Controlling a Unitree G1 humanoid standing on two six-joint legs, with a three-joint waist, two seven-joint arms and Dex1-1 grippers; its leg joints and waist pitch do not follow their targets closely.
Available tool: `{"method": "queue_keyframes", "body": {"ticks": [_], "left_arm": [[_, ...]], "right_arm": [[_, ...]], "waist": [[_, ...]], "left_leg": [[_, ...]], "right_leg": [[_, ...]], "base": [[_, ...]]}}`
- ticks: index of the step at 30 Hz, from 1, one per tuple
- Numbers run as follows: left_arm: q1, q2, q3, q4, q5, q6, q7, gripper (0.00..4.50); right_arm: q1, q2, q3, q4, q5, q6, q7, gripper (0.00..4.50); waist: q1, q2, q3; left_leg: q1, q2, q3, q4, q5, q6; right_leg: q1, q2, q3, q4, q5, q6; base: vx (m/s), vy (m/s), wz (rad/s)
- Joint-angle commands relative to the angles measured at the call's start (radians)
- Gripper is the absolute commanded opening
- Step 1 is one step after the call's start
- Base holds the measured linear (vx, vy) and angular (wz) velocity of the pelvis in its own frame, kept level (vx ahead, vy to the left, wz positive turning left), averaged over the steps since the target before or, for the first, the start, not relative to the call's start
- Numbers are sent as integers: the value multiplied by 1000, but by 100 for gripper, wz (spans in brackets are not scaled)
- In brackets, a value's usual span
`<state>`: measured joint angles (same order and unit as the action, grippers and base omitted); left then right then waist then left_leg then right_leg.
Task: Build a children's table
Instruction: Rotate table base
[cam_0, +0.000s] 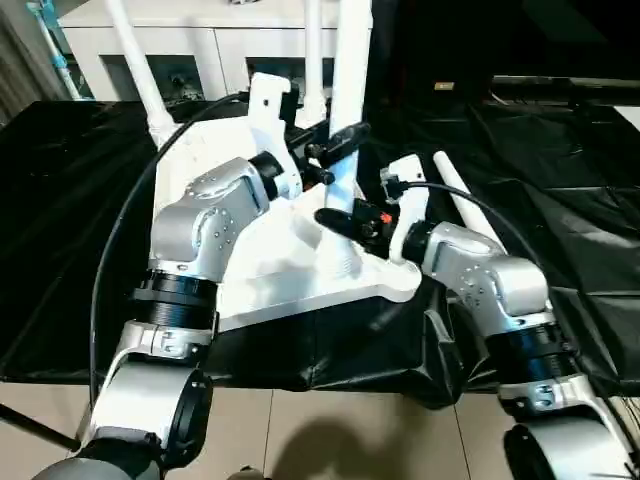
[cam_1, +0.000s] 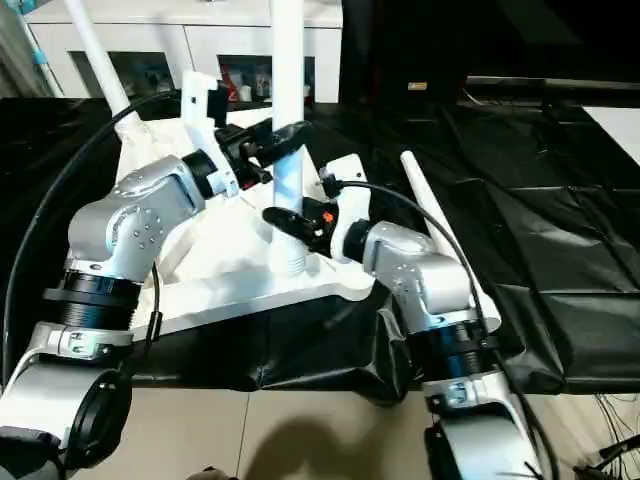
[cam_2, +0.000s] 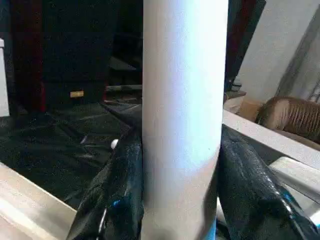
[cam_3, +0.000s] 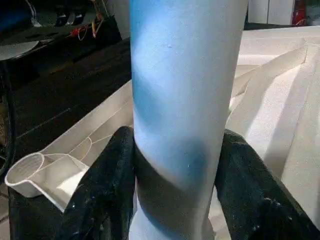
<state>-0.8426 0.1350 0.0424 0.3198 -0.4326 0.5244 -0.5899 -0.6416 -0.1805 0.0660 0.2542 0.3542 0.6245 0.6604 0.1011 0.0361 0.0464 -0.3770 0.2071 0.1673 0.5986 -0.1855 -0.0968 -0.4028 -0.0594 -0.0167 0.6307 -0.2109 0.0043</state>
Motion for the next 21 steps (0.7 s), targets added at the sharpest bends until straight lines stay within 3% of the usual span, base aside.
{"method": "queue_keyframes", "body": {"ticks": [1,2,4,8,16,21], "left_arm": [[-21,5,-2,-27,4,-11,-20,177],[-20,6,-6,-30,6,-11,-26,177],[-17,6,-9,-35,5,-11,-31,177],[-14,11,-15,-41,4,-8,-40,177],[-13,21,-25,-42,7,-12,-62,177],[-8,21,-29,-51,9,-9,-72,177]], "right_arm": [[-16,0,22,19,-7,13,24,199],[-18,2,23,23,-3,17,30,244],[-22,3,26,27,-5,16,33,255],[-27,1,37,31,-19,6,31,283],[-34,-5,35,36,-8,12,54,287],[-34,-5,35,39,-5,12,60,238]], "waist": [[2,-4,-75],[2,-3,-74],[0,-7,-74],[1,-6,-74],[1,-6,-74],[2,-8,-75]], "left_leg": [[7,-2,1,-54,-45,7],[8,-1,1,-54,-45,8],[7,-1,2,-54,-51,10],[8,0,2,-54,-44,13],[8,0,2,-53,-36,20],[7,0,3,-52,-28,24]], "right_leg": [[72,-47,23,-50,173,-241],[70,-47,22,-51,170,-241],[71,-47,22,-52,159,-244],[69,-49,22,-51,161,-247],[68,-48,23,-50,163,-245],[69,-48,23,-49,178,-249]], "base": [[0,0,0],[0,0,0],[0,0,0],[0,0,0],[0,0,0],[0,0,0]]}}
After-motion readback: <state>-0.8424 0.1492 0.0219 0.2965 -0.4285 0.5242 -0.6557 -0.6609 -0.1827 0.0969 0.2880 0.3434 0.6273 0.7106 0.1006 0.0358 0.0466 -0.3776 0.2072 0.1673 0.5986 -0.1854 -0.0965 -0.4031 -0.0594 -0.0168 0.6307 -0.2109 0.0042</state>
